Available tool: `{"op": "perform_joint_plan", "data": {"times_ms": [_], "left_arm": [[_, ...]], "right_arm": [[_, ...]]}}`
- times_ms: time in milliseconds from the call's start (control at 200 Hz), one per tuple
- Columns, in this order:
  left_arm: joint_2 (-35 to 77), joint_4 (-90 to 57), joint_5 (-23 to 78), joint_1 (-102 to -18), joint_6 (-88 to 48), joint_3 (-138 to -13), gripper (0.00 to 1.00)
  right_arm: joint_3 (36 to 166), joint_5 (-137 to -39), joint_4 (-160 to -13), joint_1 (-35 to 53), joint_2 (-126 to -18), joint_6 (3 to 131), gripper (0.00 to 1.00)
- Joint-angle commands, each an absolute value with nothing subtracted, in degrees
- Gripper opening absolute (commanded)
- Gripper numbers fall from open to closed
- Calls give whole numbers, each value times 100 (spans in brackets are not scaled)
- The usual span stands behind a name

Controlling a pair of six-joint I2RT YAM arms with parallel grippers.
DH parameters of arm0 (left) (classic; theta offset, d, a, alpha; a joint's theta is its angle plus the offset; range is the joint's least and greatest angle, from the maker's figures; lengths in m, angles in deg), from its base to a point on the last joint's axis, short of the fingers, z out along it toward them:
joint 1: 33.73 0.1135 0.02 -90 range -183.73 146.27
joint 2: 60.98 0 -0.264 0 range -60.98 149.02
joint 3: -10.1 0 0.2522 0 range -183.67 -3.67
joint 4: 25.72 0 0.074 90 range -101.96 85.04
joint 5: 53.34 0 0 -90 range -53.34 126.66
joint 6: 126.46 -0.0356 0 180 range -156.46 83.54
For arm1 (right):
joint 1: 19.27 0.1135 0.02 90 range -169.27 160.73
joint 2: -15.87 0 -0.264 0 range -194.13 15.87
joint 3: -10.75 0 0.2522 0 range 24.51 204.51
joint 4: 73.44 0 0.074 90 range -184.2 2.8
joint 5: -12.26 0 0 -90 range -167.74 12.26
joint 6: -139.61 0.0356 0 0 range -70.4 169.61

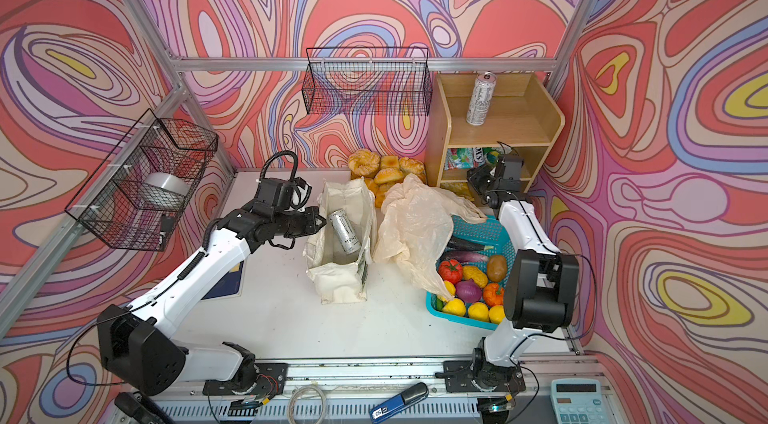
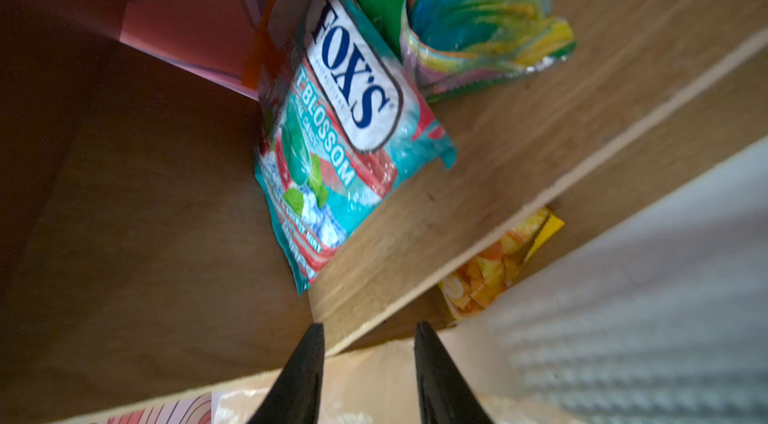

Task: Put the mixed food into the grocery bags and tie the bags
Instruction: 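Release the can and move the right gripper back to the shelf, then grasp the teal Fox's candy packet on the shelf with the right gripper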

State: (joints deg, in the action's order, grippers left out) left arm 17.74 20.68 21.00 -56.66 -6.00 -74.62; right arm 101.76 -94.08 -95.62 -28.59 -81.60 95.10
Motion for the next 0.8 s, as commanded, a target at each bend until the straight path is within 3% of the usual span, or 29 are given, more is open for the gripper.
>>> {"op": "perform_joint_plan", "data": {"times_ms": [0, 250, 531, 641, 791], "left_arm": [[1650, 1986, 1962, -5701, -559, -7459, 0], [1707, 1968, 1944, -5698, -532, -7485, 0], [1724, 2012, 1979, -5697, -508, -7512, 0], [1724, 2030, 2017, -5693, -509, -7495, 0], [1750, 2056, 2062, -5695, -508, -7477, 0]], "right_arm": [[10441, -9369, -9127, -2872, -8383, 9670, 40], [10793, -9294, -8931, -2876, -9008, 9758, 49], [10976, -9298, -8512, -2872, -9459, 9941, 46], [10971, -9384, -8339, -2874, -9522, 9966, 36], [10833, -9494, -8219, -2871, -9399, 9905, 5]]}}
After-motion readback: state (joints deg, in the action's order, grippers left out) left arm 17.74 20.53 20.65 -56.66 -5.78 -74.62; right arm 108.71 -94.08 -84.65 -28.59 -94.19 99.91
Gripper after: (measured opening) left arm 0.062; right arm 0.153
